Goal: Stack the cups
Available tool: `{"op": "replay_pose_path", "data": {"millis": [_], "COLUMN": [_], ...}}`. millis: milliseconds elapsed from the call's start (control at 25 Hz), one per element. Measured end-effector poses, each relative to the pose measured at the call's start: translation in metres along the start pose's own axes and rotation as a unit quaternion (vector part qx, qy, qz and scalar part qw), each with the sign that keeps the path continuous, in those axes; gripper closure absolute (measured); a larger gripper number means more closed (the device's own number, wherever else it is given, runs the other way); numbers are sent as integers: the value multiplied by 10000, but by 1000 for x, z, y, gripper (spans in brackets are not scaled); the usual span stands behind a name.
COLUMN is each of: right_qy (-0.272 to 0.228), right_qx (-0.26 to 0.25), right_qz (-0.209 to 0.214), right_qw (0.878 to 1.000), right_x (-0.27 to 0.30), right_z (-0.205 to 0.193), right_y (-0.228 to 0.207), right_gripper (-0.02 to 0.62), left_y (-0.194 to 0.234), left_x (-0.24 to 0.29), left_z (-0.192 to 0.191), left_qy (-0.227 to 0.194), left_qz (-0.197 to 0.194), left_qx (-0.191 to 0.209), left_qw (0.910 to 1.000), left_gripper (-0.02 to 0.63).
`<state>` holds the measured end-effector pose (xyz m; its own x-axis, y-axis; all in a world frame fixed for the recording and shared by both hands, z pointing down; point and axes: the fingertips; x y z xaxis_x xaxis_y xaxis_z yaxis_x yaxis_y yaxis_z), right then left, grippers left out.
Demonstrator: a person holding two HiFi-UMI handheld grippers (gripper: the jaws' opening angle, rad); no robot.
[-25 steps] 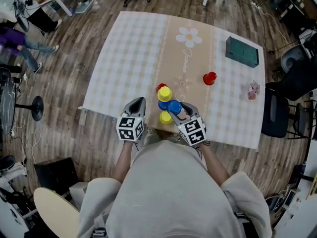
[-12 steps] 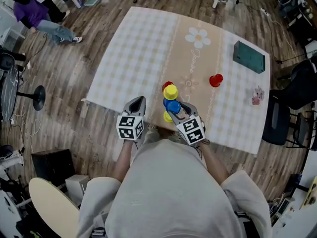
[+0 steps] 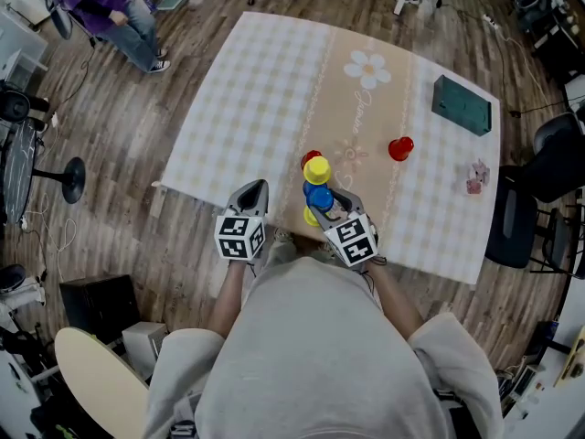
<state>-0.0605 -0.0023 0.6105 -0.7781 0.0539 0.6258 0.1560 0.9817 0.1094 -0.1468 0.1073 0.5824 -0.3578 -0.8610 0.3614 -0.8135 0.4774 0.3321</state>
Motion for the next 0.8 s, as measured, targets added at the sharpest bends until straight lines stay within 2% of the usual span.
{"op": "replay_pose_path", "data": {"millis": [320,440,480,640,800], "right_qy": [-181,-278,-299,-380,-654], "right_qx": [38,115,143,187,312], "right_qz": [-60,-34,1,102,7], "right_qw": [9998,9995,9995,9991,9974], "right_x": [-1,-4,-4,-5,-16], "right_z": [0,4,6,20,33], "right_y": [0,1,1,-6,-11], "right_gripper": [353,281,276,273,281], "left_y": [-2,-2,-1,1,-4], "left_x": [3,4,5,19,24], "left_z": [-1,-1,0,11,12], "left_qy": [23,36,41,83,84], "left_qz": [-42,-55,-60,-102,-193], "left_qx": [6,12,14,-4,46], "left_qw": [10000,10000,10000,9999,9998], "left_gripper": [592,592,592,592,592]}}
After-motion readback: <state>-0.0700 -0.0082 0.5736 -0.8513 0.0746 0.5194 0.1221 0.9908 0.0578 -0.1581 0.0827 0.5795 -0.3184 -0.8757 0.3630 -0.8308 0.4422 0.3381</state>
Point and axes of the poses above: the fingertips, and each gripper's own axes: x forward along the fingers, y to its left, z out of its top, and after that the axes turned 15 degrees about -z, right-handed
